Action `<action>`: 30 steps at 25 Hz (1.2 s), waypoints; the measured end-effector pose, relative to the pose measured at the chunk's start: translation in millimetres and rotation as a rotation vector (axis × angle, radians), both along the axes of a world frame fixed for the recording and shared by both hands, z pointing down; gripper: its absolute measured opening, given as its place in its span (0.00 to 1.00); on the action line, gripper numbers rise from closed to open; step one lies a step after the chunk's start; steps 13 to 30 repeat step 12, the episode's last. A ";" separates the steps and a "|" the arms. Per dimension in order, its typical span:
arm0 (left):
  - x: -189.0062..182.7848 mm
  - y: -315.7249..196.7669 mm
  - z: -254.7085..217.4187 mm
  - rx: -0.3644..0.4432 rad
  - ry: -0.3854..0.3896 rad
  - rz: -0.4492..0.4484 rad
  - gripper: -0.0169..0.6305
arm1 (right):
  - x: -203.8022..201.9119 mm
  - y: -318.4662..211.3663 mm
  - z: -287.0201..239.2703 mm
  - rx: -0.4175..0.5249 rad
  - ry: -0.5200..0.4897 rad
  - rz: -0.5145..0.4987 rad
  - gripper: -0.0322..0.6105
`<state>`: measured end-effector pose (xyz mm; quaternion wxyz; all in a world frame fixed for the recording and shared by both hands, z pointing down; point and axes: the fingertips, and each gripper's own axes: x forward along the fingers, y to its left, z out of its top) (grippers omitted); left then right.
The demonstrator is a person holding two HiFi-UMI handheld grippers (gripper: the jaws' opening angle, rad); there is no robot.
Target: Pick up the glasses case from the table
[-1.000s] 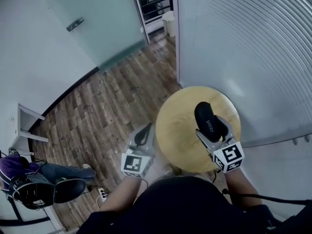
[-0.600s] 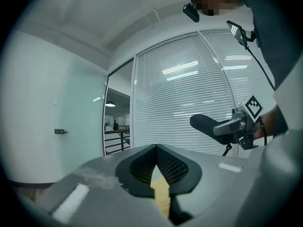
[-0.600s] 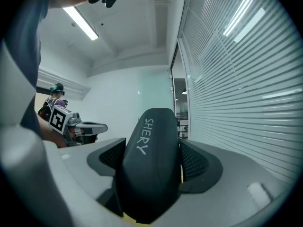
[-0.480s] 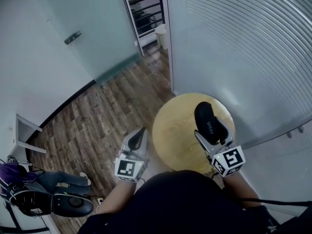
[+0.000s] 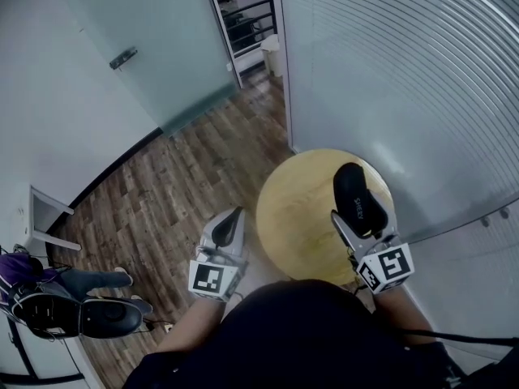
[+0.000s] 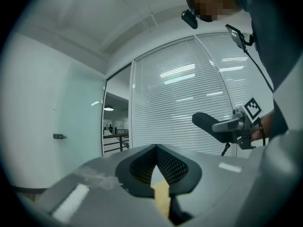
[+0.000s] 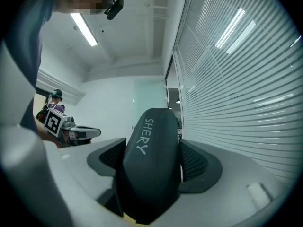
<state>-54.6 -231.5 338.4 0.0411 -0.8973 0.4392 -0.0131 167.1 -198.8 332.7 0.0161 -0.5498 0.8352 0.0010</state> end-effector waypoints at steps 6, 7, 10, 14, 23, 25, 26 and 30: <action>-17.6 41.9 10.9 0.024 0.000 -0.010 0.03 | -11.1 43.1 17.8 0.016 -0.019 0.014 0.61; -19.1 28.4 3.2 0.021 0.002 -0.011 0.03 | -12.2 27.1 9.7 0.015 -0.020 0.015 0.61; -10.5 -21.5 -16.4 0.000 0.006 -0.018 0.03 | -3.9 -27.8 -10.4 0.001 -0.022 0.007 0.61; -3.8 -45.5 -24.7 -0.009 0.007 -0.024 0.03 | 2.4 -53.4 -17.9 -0.007 -0.022 0.001 0.61; -3.8 -45.5 -24.7 -0.009 0.007 -0.024 0.03 | 2.4 -53.4 -17.9 -0.007 -0.022 0.001 0.61; -3.8 -45.5 -24.7 -0.009 0.007 -0.024 0.03 | 2.4 -53.4 -17.9 -0.007 -0.022 0.001 0.61; -3.8 -45.5 -24.7 -0.009 0.007 -0.024 0.03 | 2.4 -53.4 -17.9 -0.007 -0.022 0.001 0.61; -3.8 -45.5 -24.7 -0.009 0.007 -0.024 0.03 | 2.4 -53.4 -17.9 -0.007 -0.022 0.001 0.61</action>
